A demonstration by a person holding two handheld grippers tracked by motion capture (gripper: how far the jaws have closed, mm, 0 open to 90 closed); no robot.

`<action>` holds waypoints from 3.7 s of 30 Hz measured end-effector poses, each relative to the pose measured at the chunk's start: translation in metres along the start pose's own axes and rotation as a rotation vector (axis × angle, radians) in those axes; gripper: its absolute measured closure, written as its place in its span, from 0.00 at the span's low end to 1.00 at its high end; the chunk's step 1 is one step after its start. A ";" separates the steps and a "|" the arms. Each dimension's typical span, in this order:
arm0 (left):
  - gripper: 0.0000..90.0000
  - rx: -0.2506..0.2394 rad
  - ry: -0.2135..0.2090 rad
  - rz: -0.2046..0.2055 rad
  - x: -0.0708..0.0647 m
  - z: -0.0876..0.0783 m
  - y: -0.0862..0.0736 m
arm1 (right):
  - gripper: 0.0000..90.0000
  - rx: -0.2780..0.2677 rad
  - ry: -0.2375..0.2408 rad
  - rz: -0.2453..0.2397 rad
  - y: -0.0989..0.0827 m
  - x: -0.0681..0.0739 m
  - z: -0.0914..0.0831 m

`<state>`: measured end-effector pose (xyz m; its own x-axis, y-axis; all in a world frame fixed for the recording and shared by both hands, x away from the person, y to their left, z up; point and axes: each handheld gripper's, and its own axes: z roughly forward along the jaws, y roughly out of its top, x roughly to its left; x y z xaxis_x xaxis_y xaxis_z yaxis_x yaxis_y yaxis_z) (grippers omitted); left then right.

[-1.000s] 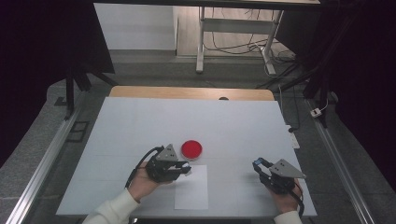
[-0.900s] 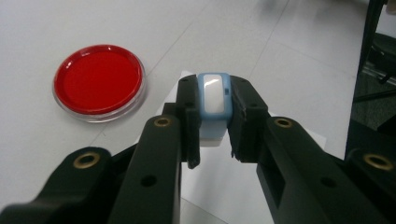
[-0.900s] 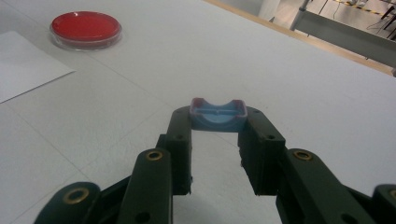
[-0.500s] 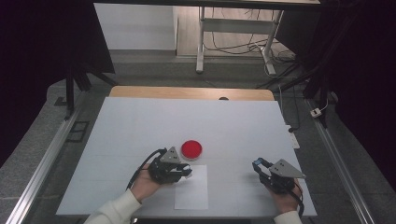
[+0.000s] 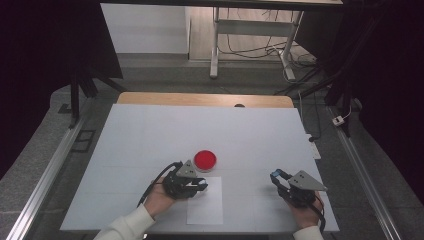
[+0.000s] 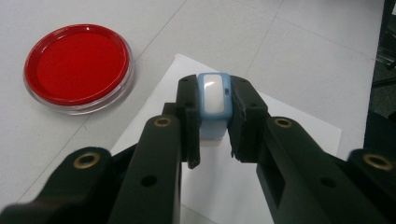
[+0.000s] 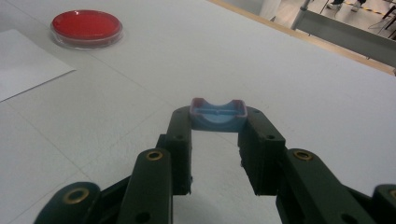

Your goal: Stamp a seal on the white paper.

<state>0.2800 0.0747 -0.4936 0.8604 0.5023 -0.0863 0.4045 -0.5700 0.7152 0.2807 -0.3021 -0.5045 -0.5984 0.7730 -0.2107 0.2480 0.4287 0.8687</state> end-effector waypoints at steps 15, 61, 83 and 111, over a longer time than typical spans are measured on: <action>0.84 0.017 0.014 0.020 -0.003 0.009 -0.002 | 0.72 0.000 -0.001 0.001 0.000 0.000 0.000; 0.84 0.103 0.051 0.057 -0.009 0.018 0.000 | 0.73 0.005 -0.001 -0.004 0.000 0.001 0.000; 0.85 0.113 0.068 0.058 -0.012 0.020 0.001 | 0.73 0.004 0.001 -0.006 0.000 0.001 0.000; 0.84 0.103 0.074 0.053 -0.013 0.019 0.000 | 0.72 0.002 0.002 -0.004 0.000 0.001 0.000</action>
<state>0.2747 0.0564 -0.5056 0.8578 0.5140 0.0033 0.3921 -0.6585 0.6424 0.2802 -0.3011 -0.5043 -0.6007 0.7704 -0.2138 0.2472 0.4333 0.8667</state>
